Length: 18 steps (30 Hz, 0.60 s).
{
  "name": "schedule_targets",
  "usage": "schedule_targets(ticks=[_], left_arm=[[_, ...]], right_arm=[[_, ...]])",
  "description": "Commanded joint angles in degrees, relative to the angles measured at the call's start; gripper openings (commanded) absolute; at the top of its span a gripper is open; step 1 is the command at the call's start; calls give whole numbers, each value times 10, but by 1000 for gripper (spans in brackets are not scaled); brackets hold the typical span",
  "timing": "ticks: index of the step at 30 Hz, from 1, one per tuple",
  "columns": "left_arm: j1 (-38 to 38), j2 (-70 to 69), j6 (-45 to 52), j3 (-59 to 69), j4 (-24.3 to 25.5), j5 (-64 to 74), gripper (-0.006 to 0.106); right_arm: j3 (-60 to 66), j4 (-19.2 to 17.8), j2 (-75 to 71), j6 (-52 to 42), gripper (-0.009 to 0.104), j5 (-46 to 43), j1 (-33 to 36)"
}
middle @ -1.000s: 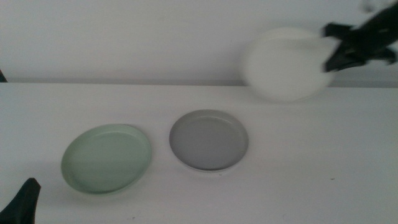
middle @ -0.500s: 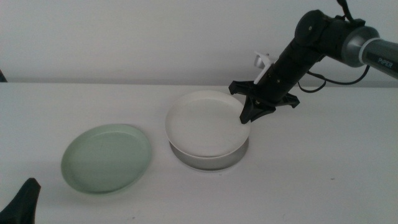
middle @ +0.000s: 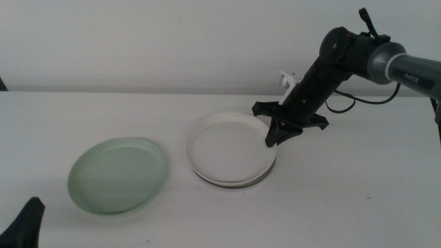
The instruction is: Stack the three bowls on top of each other.
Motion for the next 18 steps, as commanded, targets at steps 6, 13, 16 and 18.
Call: schedule_targets(ticks=[6,13,16,18], left_arm=[[1,-24,-6,24,-2,-10,94],[1,-24,-6,24,-2,-10,94],[1,-24,-6,24,-2,-10,94],[1,-24,-6,24,-2,-10,94]], right_arm=[[0,0,-38,-31,29,-5,-1],[0,-59,-154,-35,83,42,-10],[12,-61,-223,-49,86,69,-16],[56,-53,-282,-60,86,55,-16]])
